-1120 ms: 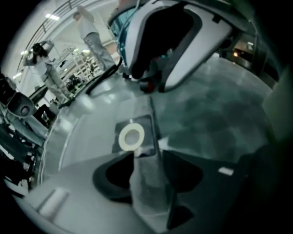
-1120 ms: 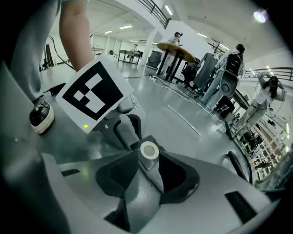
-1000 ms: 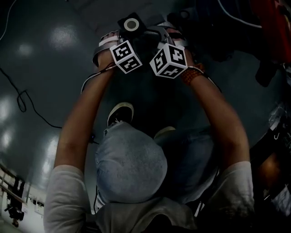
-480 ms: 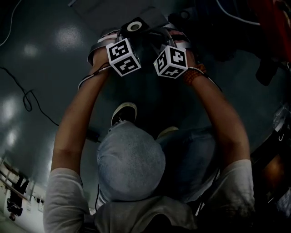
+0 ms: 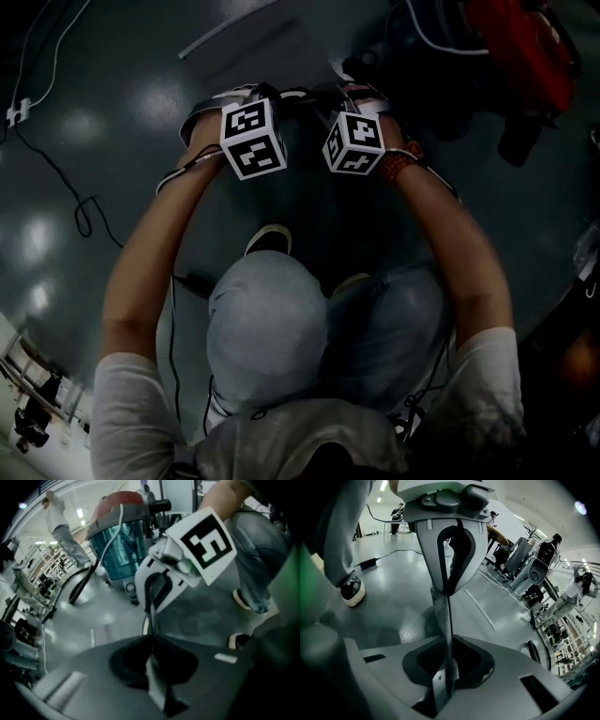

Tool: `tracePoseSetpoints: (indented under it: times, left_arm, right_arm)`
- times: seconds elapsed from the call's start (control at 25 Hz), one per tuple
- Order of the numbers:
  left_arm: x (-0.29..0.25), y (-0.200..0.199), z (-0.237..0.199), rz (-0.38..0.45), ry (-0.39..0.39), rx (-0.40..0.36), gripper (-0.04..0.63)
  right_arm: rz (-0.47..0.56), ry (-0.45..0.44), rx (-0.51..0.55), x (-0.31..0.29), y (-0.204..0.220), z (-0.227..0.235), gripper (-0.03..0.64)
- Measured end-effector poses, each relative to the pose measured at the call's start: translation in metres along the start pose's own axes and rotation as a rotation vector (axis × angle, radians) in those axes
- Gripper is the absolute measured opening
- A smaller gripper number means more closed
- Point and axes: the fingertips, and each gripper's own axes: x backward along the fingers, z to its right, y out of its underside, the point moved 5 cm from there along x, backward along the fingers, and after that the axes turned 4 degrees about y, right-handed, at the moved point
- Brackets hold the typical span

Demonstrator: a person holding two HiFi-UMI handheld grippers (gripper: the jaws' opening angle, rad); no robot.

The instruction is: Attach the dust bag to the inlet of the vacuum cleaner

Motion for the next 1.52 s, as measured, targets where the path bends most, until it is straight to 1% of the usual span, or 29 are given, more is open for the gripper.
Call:
tracePoseSetpoints:
  times: [0.16, 0.28, 0.36, 0.56, 0.68, 0.84, 0.92, 1.0, 1.08, 1.2, 1.36, 1.44, 1.52]
  left_arm:
    - [0.033, -0.025, -0.001, 0.009, 0.024, -0.056, 0.026]
    - [0.068, -0.052, 0.0, 0.034, 0.069, -0.097, 0.026]
    - [0.089, -0.073, 0.002, 0.043, 0.102, -0.137, 0.026]
    - [0.144, -0.132, 0.019, 0.05, 0.171, -0.257, 0.026]
    - [0.167, -0.169, 0.031, 0.093, 0.218, -0.297, 0.026]
    - [0.182, -0.218, 0.045, 0.151, 0.257, -0.363, 0.026]
    - [0.184, -0.243, 0.052, 0.158, 0.253, -0.411, 0.026]
    - [0.182, -0.264, 0.059, 0.149, 0.235, -0.459, 0.026]
    - [0.177, -0.283, 0.063, 0.15, 0.225, -0.49, 0.026]
    - [0.171, -0.314, 0.064, 0.188, 0.212, -0.496, 0.026]
    - [0.161, -0.354, 0.058, 0.23, 0.162, -0.491, 0.026]
    - [0.154, -0.368, 0.054, 0.227, 0.146, -0.489, 0.027]
    - [0.146, -0.376, 0.052, 0.206, 0.14, -0.498, 0.028]
  right_arm:
    - [-0.007, -0.042, -0.058, 0.041, -0.006, 0.013, 0.04]
    - [-0.034, -0.056, -0.129, 0.083, -0.013, 0.024, 0.038]
    - [-0.061, -0.051, -0.172, 0.115, -0.015, 0.031, 0.038]
    - [-0.102, -0.016, -0.237, 0.199, -0.017, 0.037, 0.038]
    - [-0.133, 0.032, -0.262, 0.247, -0.008, 0.037, 0.038]
    - [-0.155, 0.074, -0.386, 0.298, 0.014, 0.031, 0.038]
    - [-0.165, 0.1, -0.43, 0.319, 0.028, 0.027, 0.038]
    - [-0.179, 0.124, -0.451, 0.34, 0.04, 0.025, 0.037]
    - [-0.202, 0.151, -0.465, 0.358, 0.053, 0.024, 0.037]
    - [-0.241, 0.2, -0.496, 0.379, 0.076, 0.027, 0.037]
    - [-0.277, 0.258, -0.536, 0.398, 0.109, 0.036, 0.037]
    - [-0.288, 0.271, -0.547, 0.402, 0.123, 0.04, 0.037]
    - [-0.288, 0.266, -0.561, 0.4, 0.134, 0.041, 0.038]
